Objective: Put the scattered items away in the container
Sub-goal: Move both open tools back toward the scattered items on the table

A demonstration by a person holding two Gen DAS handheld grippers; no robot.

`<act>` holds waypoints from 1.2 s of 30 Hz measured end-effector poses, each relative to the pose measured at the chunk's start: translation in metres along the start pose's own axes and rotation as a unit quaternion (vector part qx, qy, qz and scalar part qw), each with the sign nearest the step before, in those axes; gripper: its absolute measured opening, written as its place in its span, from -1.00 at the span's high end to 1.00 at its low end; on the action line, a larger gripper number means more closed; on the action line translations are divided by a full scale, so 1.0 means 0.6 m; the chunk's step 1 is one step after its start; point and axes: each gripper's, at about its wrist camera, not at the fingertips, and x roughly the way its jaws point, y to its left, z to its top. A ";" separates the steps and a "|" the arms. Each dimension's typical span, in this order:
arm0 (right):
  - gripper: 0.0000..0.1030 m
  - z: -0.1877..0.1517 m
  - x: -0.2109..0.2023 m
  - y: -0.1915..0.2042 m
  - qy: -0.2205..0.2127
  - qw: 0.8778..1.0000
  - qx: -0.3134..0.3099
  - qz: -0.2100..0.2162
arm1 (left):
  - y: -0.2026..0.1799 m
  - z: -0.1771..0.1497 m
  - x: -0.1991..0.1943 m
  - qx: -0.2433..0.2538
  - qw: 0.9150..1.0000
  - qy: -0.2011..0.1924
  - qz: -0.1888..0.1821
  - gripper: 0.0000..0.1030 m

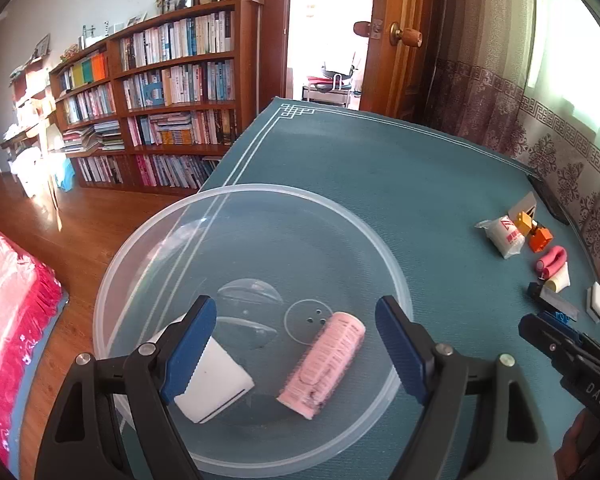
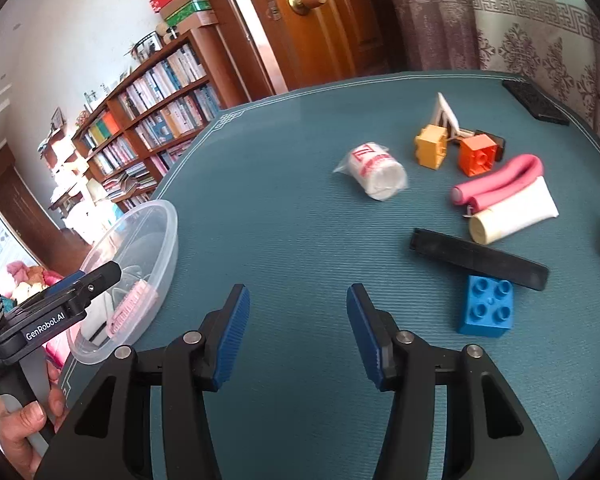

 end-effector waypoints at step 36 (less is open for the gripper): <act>-0.06 -0.034 -0.151 -0.321 -0.045 0.980 0.137 -0.136 | -0.363 -0.055 0.024 0.150 0.976 0.073 -0.141 -0.65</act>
